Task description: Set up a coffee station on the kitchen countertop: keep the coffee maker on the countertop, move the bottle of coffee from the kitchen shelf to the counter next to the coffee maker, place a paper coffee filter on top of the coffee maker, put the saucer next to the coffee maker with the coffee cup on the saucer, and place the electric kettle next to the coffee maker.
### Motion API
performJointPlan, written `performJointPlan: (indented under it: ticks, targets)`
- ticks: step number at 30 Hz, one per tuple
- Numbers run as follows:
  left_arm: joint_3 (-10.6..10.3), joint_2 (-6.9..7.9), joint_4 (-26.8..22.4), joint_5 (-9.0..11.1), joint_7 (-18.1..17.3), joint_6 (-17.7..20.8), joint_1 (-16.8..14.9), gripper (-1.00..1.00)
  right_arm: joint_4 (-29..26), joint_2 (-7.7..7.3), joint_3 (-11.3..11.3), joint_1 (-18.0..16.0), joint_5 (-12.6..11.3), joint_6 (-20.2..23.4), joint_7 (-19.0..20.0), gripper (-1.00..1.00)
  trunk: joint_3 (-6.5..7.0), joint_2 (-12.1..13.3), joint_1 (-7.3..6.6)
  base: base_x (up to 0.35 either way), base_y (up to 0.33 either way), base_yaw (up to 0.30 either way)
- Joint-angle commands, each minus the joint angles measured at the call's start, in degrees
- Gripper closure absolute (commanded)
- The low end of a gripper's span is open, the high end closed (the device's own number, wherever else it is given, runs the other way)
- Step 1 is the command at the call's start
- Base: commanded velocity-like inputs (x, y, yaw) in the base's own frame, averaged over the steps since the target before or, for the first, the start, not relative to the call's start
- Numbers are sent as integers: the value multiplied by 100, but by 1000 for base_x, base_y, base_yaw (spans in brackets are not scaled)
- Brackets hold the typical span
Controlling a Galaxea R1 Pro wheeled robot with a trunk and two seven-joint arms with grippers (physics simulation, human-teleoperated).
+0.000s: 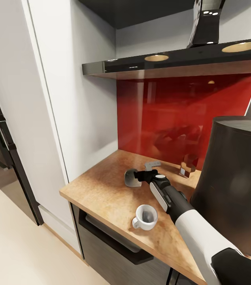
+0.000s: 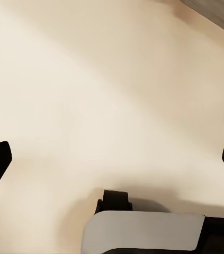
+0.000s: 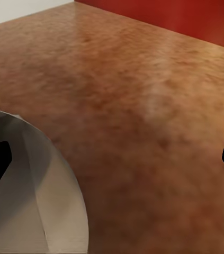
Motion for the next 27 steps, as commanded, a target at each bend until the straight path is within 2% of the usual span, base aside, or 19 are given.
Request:
performJointPlan:
  ticks: [1, 27]
  targets:
    - [11, -2, -8, 2, -3, -8, 3, -100, -6, -3, 22, -4, -60, 20, -53, -100, -5, -3, 0, 0, 0, 0]
    - [15, -2, -8, 2, -1, -8, 3, -100, -3, 6, 17, 80, -60, -50, -40, -100, -5, -3, 0, 0, 0, 0]
